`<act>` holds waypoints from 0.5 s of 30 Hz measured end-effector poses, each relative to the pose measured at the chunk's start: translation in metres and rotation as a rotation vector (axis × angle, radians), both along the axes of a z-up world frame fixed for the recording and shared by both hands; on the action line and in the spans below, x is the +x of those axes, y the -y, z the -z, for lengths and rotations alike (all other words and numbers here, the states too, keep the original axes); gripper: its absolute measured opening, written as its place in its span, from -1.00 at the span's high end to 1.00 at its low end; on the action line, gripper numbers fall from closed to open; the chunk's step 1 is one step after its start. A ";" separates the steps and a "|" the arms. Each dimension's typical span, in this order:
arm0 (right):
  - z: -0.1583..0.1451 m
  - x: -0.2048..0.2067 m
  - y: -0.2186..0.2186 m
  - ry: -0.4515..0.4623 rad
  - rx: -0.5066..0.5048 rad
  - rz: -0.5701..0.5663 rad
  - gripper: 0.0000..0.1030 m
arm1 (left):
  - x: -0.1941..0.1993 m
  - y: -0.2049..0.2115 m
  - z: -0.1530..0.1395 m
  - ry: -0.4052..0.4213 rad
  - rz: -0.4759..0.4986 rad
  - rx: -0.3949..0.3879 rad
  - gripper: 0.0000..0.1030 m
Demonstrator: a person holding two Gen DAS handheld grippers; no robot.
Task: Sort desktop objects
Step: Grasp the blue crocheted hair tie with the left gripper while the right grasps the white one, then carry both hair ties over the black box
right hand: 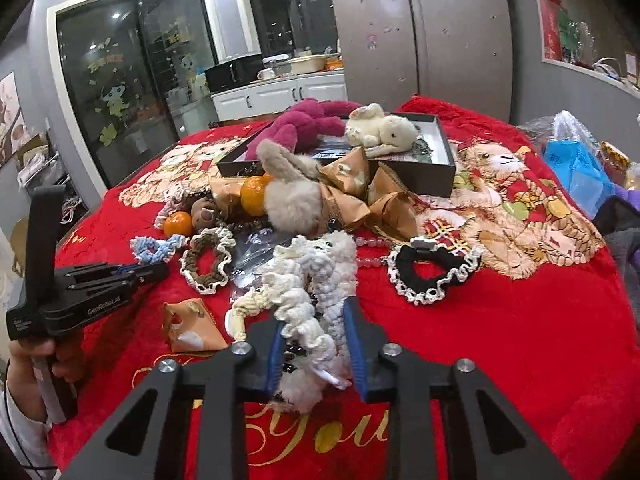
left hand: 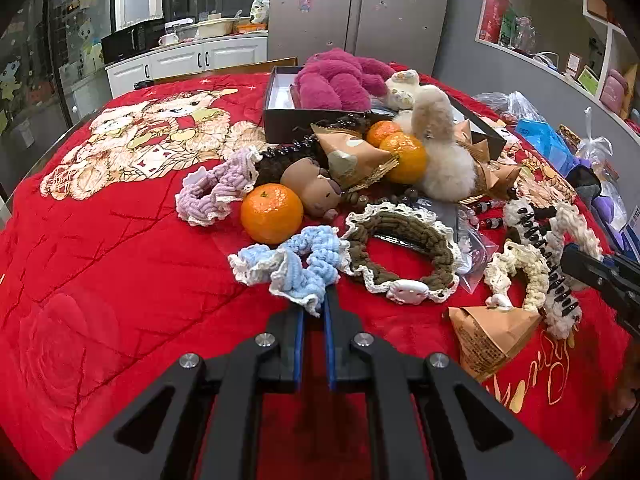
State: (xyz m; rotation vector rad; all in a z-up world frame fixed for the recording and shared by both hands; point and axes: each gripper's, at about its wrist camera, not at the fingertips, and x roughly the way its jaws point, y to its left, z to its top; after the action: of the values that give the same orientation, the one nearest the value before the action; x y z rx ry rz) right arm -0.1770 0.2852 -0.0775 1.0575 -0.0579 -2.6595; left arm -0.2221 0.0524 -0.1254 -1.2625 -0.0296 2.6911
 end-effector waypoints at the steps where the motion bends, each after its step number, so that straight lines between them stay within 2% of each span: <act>1: 0.000 0.000 0.001 0.002 0.003 -0.004 0.68 | 0.000 0.000 0.000 0.000 0.002 0.000 0.83; 4: -0.001 0.000 0.000 -0.009 0.008 -0.005 0.78 | 0.000 0.000 0.000 0.002 0.005 0.005 0.85; 10: -0.002 0.002 0.006 -0.032 0.041 -0.009 0.80 | -0.001 0.003 0.001 0.009 -0.001 0.026 0.90; 15: 0.001 -0.002 0.004 -0.009 0.027 0.004 0.80 | 0.001 -0.003 -0.006 -0.007 0.011 -0.006 0.90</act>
State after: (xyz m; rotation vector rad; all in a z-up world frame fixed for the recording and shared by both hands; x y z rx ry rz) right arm -0.1794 0.2816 -0.0783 1.0547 -0.0227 -2.6758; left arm -0.2210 0.0553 -0.1199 -1.2510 -0.0141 2.6876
